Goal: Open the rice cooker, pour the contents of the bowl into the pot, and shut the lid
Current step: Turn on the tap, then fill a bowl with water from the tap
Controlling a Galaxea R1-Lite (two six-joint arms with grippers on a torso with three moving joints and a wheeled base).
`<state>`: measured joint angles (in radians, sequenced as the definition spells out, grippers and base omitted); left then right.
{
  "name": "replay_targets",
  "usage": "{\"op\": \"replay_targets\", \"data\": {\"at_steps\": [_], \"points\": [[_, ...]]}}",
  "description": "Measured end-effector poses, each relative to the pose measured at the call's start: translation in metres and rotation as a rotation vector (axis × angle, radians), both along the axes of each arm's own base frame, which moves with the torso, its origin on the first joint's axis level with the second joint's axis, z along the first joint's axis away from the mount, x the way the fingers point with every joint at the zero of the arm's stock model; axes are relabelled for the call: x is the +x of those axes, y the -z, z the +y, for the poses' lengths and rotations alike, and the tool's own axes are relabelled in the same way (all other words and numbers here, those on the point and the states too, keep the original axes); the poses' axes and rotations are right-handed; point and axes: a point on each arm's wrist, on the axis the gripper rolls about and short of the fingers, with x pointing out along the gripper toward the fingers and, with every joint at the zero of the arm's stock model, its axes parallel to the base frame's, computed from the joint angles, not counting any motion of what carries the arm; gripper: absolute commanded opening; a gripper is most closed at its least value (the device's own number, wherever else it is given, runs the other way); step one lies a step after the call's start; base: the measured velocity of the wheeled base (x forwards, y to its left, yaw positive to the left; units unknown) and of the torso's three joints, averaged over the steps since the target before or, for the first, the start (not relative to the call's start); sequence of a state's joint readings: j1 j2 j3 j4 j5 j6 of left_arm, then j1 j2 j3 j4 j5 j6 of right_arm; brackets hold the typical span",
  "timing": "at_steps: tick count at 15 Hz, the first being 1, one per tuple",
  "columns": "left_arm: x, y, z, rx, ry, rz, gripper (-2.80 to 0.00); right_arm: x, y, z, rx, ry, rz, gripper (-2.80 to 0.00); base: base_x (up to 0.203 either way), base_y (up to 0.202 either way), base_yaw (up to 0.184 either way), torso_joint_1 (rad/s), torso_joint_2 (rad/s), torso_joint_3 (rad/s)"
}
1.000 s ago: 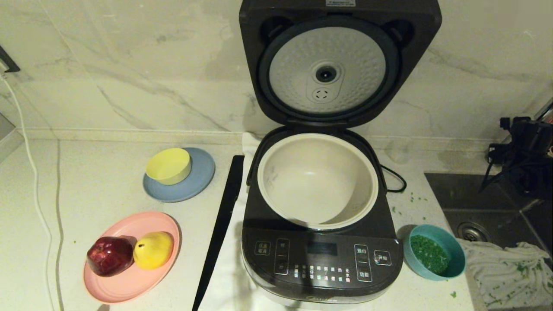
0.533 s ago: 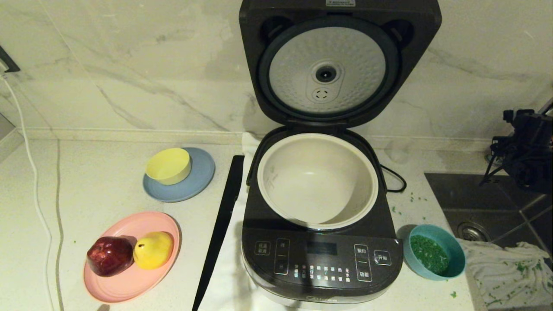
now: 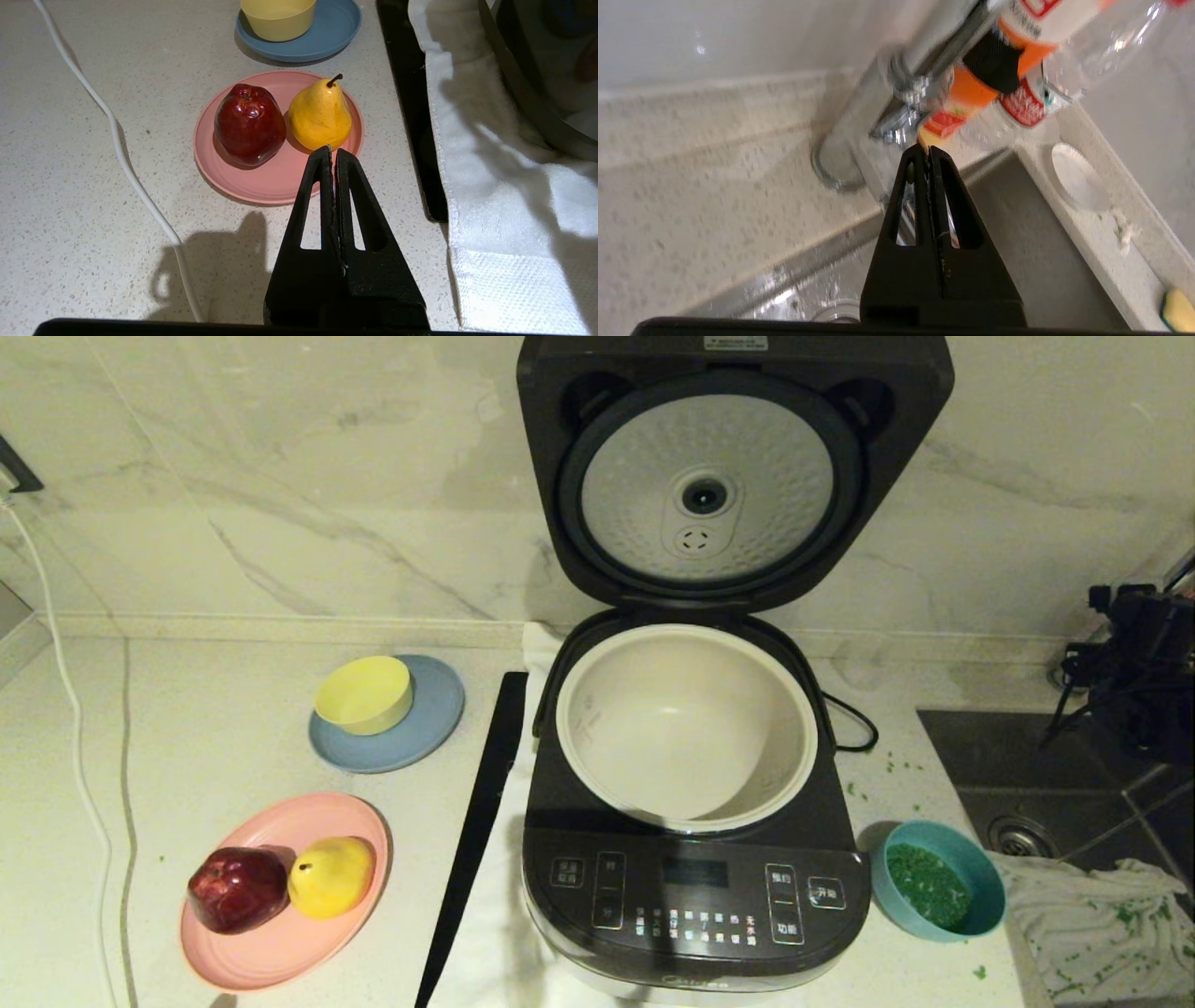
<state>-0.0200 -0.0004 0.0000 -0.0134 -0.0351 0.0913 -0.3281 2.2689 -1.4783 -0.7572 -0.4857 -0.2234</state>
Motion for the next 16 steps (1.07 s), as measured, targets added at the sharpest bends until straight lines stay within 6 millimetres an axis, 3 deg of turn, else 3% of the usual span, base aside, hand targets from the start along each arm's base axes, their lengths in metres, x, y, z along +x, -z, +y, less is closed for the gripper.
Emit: {"op": "replay_targets", "data": {"at_steps": [4, 8, 12, 16], "points": [[0.000, 0.000, 0.000, 0.000, 0.000, 0.000, -2.80, -0.007, 0.000, 0.002, 0.009, 0.005, 0.012, -2.80, 0.000, 0.000, 0.000, 0.000, 0.00, 0.000], [0.000, 0.000, 0.000, 0.000, 0.000, 0.000, -2.80, -0.011, -0.023, 0.010, -0.005, -0.010, -0.099, -2.80, 0.000, 0.000, 0.000, 0.000, 0.00, 0.000], [0.000, 0.000, 0.000, 0.000, 0.000, 0.000, -2.80, -0.025, -0.034, 0.057, 0.094, -0.149, -0.025, -2.80, 0.000, 0.000, 0.000, 0.000, 0.00, 0.000], [0.000, 0.000, 0.000, 0.000, 0.000, 0.000, -2.80, -0.067, -0.044, 0.104, 0.442, -0.388, 0.190, -2.80, 0.000, 0.000, 0.000, 0.000, 0.00, 0.000]]}}
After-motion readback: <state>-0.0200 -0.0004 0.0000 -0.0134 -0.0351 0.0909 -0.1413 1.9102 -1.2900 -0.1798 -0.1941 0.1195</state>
